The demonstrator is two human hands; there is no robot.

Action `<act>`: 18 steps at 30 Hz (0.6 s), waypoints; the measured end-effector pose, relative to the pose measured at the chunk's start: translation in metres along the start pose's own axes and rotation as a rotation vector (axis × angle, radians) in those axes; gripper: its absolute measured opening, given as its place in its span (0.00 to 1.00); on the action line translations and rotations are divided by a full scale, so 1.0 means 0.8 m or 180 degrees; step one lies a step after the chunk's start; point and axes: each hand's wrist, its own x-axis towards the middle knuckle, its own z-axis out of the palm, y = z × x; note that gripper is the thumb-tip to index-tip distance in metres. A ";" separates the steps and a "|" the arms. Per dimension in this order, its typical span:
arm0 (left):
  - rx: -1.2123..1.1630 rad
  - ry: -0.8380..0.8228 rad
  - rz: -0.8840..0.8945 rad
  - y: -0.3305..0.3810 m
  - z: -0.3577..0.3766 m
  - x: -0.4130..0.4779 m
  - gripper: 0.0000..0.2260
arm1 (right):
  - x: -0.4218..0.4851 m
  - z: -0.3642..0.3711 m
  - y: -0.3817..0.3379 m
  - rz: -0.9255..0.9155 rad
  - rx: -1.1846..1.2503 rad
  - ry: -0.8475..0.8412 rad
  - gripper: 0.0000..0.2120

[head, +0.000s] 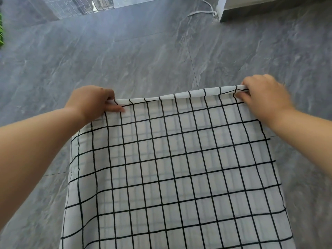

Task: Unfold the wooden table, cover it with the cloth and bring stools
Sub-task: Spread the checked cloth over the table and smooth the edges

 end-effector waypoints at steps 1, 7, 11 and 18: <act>-0.0022 0.0042 -0.0016 -0.001 0.002 -0.002 0.21 | 0.000 0.001 0.000 0.0007 0.0032 -0.0006 0.10; -0.0116 0.0151 -0.0028 -0.009 0.009 -0.002 0.23 | -0.009 0.006 -0.005 0.0058 0.0320 0.0211 0.17; -0.0786 0.0979 -0.0032 0.010 0.008 -0.030 0.26 | -0.068 0.008 -0.037 -0.0014 0.0705 0.0731 0.23; -0.0017 0.0286 0.0502 0.064 0.083 -0.142 0.29 | -0.150 0.049 -0.062 -0.0157 0.0044 -0.0342 0.32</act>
